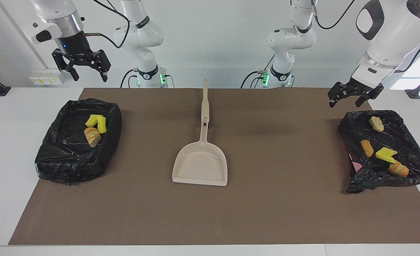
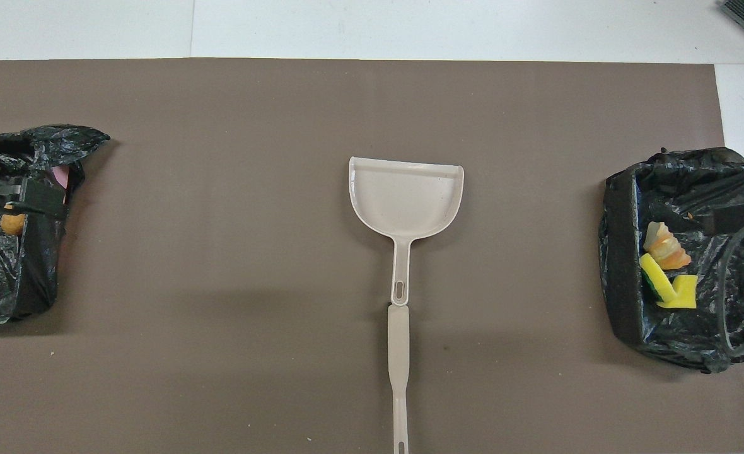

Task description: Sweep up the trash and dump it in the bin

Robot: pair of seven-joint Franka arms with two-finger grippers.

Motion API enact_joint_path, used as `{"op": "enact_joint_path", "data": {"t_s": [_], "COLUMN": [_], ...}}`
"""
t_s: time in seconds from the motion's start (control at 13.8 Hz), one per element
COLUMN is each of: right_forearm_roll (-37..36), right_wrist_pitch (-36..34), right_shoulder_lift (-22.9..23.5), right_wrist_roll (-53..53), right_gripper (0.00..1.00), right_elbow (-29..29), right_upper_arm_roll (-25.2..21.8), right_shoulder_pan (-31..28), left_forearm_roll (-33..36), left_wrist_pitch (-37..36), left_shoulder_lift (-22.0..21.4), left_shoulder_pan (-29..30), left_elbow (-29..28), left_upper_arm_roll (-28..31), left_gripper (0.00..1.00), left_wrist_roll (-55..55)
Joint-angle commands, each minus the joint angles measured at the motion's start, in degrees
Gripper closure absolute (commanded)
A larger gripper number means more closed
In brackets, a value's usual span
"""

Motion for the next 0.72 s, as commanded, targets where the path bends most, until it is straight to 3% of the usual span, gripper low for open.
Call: {"op": "enact_joint_path", "data": {"t_s": [0.0,0.22,0.43,0.65], "right_forearm_roll": [0.9,0.9,0.9,0.9], "right_wrist_pitch": [-0.7,-0.7,-0.7,-0.7], "right_shoulder_lift": [-0.3,-0.3,-0.3,-0.3], "right_wrist_roll": [0.1,0.0,0.1,0.0], "right_gripper": [0.0,0.0,0.0,0.0], "right_elbow": [0.2,0.2,0.2,0.2], "right_upper_arm_roll": [0.1,0.1,0.1,0.1], "right_shoulder_pan": [-0.3,-0.3,-0.3,-0.3], "left_forearm_roll": [0.7,0.7,0.2,-0.3], "left_wrist_pitch": [-0.7,3.8,2.6,-3.8], "left_shoulder_lift": [-4.8,-7.9,-7.0,-4.5], "left_shoulder_pan": [0.5,0.5,0.3,0.1], "left_elbow": [-4.8,-9.7,-7.4,-2.4], "left_upper_arm_roll": [-0.2,-0.3,-0.3,-0.4], "left_gripper": [0.0,0.0,0.0,0.0], "left_wrist_roll": [0.2,-0.2,0.0,0.0]}}
